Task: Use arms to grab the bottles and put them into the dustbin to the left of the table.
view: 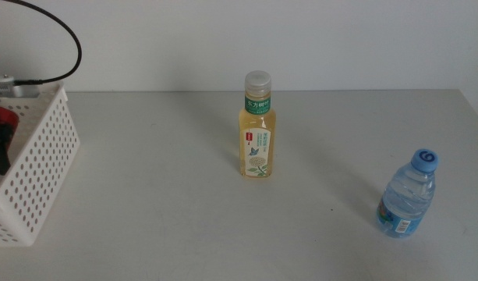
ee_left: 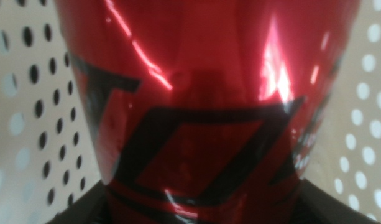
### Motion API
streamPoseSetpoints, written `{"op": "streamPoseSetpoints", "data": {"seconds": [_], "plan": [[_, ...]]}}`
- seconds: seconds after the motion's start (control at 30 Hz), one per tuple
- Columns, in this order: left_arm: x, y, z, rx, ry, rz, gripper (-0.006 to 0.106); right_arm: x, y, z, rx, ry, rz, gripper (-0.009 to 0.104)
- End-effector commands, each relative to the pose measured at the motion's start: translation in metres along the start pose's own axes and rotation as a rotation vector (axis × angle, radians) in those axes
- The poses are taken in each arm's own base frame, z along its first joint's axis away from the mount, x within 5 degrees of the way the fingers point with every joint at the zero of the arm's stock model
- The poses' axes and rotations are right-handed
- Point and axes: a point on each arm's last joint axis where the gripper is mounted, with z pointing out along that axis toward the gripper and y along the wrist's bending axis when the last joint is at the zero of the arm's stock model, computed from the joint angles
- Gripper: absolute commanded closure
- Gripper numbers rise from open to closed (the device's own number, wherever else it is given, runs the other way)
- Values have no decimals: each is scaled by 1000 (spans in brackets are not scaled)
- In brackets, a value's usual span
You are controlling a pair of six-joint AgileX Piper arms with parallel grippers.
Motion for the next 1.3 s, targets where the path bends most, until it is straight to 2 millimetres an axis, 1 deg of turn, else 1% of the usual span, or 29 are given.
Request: {"op": "streamPoseSetpoints", "data": {"seconds": [0.0,0.1,0.23,0.27,0.3,0.37,0.47,0.6,0.67,0.73,0.83,0.9,1.03,1.13,1.2,1.27], "plan": [[0,-3,-29,-13,-57,-11,101,-10,-1,-3,7,-103,-11,30],[-1,-2,-26,-14,-61,-15,98,-10,-1,-3,7,-103,-11,30],[-1,-2,-26,-13,-61,-16,89,-10,-1,-3,7,-103,-11,30],[-2,-4,-26,1,-65,-20,25,-10,-1,-3,7,-103,-11,30],[-2,-4,-26,8,-65,-22,20,-10,-1,-3,7,-103,-11,30],[-1,-5,-29,7,-70,-29,15,-10,-1,-3,7,-103,-11,30],[2,-6,-42,1,-79,-62,14,-10,-1,-3,7,-103,-11,30],[11,-12,-71,1,-123,-99,16,-10,-1,-3,7,-103,-11,30],[16,-19,-89,28,-174,-112,18,-10,-1,-3,7,-103,-11,30],[20,-32,-106,74,-244,-108,19,-10,-1,-3,7,-103,-11,30],[28,-52,-139,92,-365,-77,21,-10,-1,-3,7,-103,-11,30],[35,-70,-157,101,-414,-32,22,-10,-1,-3,7,-103,-11,30],[55,-106,-181,89,-464,71,22,-10,-1,-3,7,-103,-11,30],[73,-132,-198,85,-532,137,22,-10,-1,-3,7,-103,-11,30],[83,-151,-205,107,-599,163,22,-10,-1,-3,7,-103,-11,30],[91,-168,-204,115,-683,193,22,-10,-1,-3,7,-103,-11,30]]}}
